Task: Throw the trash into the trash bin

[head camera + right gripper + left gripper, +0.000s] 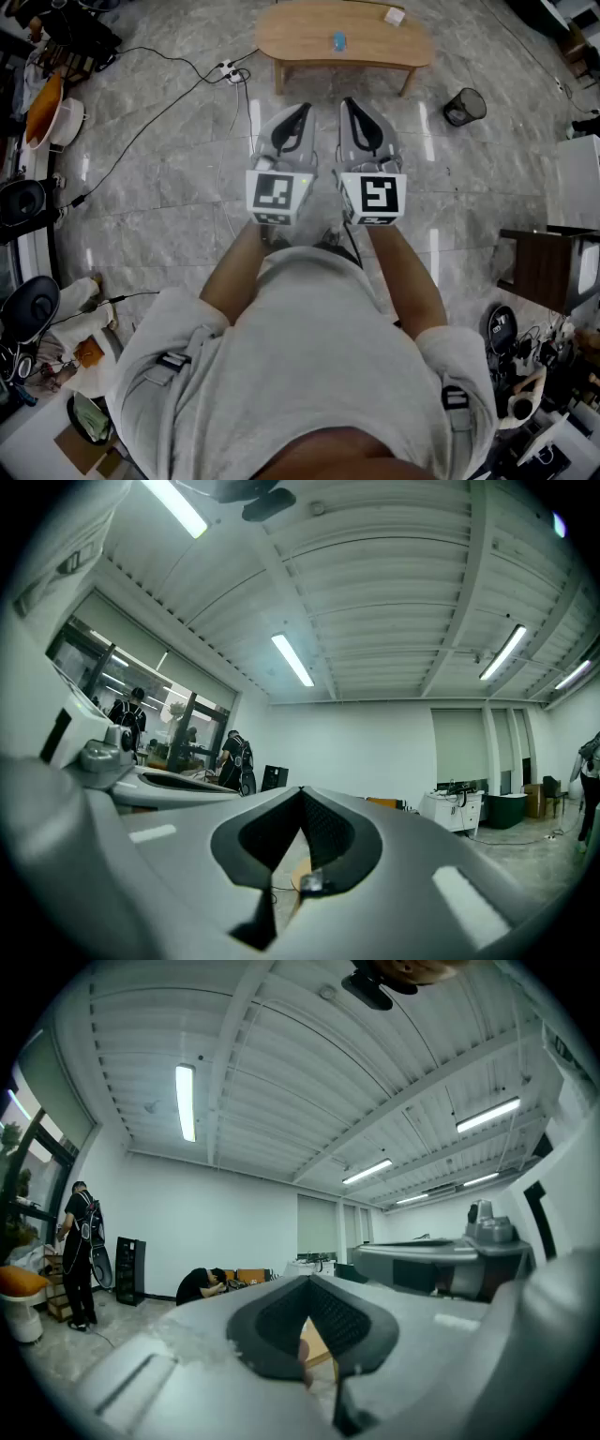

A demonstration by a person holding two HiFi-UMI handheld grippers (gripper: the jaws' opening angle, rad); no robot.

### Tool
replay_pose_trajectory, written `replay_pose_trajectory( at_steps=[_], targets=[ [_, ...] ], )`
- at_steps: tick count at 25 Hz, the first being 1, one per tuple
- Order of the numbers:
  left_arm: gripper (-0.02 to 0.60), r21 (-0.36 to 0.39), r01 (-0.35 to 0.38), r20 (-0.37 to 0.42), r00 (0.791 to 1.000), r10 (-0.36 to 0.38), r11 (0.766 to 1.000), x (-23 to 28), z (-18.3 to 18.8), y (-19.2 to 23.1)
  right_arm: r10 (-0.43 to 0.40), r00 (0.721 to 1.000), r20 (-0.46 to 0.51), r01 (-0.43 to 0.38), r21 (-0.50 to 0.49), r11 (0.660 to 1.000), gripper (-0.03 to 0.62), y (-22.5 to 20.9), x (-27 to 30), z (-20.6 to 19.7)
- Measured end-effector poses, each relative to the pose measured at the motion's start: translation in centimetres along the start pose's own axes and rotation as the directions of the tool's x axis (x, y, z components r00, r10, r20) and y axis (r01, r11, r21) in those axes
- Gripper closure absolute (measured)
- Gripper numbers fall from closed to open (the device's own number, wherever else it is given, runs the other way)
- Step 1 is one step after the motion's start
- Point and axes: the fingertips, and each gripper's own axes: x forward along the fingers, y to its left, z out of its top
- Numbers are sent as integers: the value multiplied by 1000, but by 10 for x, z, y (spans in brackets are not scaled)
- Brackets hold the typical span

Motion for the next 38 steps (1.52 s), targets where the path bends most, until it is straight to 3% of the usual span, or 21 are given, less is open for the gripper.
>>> replay_pose_trajectory(
  at_steps=[10, 27, 38],
  targets=[
    [563, -6, 2, -11, 1000, -3, 1000, 14, -5, -14, -2, 1000, 3, 2, -7, 1000, 588, -16, -3, -6],
    [561, -12, -61, -28, 998, 60, 998, 47, -21, -46, 29, 1000, 2, -29, 4, 1000, 586, -69, -13, -26],
    [562, -33, -57, -65, 996, 54, 998, 113, -45, -8, 38, 998, -54, -36, 32, 999, 586, -90, 50, -61]
  ],
)
